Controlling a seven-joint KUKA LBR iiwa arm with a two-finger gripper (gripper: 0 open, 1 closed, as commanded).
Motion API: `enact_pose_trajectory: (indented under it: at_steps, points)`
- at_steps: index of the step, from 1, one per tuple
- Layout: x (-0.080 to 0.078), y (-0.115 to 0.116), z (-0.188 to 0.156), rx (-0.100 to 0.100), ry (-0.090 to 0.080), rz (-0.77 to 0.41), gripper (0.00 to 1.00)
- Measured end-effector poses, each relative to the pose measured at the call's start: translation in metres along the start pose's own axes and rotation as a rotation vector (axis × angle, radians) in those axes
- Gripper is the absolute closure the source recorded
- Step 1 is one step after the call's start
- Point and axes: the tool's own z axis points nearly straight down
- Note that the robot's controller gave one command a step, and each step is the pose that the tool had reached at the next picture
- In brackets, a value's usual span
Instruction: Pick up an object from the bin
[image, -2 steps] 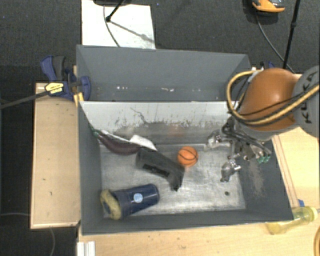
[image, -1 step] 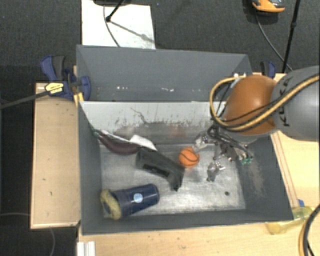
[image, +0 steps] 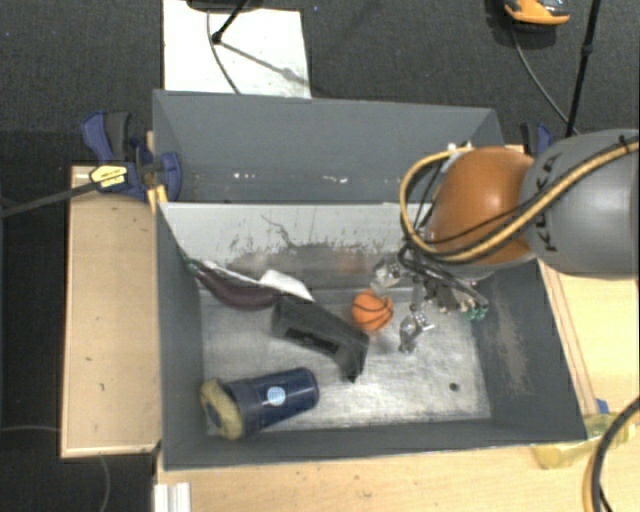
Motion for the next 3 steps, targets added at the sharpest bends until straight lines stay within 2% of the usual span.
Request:
enact_pose_trajectory:
  at_steps: [1,3]
  points:
    - [-0.0304,0.0182,0.0153,0.008,0.000,0.301,1.00]
    - [-0.0244,0.0150,0.0128,0.005,-0.005,0.302,1.00]
